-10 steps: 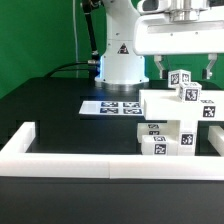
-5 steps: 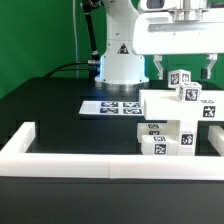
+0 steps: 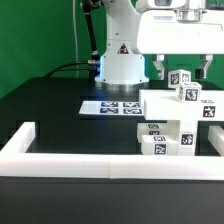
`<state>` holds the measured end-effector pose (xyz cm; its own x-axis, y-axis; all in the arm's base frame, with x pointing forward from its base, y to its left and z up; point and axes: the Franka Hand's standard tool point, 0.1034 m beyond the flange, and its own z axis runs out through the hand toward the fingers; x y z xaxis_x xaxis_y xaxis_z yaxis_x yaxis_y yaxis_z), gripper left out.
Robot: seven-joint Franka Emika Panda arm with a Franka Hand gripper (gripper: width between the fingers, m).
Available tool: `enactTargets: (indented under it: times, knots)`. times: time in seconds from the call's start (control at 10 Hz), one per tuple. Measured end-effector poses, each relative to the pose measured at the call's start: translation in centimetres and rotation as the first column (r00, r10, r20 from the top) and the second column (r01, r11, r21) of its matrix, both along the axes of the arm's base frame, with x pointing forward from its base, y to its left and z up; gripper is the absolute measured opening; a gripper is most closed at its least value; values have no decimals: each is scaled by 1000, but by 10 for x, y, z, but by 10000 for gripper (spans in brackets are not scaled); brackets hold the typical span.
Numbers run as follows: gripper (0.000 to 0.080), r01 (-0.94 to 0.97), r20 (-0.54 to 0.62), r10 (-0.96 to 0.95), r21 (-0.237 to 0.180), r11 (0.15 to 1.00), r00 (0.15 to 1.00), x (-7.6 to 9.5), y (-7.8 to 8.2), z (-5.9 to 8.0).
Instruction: Assemble chair
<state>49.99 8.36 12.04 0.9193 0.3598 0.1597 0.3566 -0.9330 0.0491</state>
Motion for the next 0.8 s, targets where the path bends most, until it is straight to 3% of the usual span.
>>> enactTargets:
  times: [0.1,0.2,0.4,0.8]
  knots:
    - [539,2,0,-2,0,1000,1000,0,-1,0]
    - [539,3,0,-3,0,1000,1000,0,-2,0]
    - [287,4,0,-4,0,1000,1000,0,-2,0]
    - [287,39,-1,-39,6,999,999,0,-2,0]
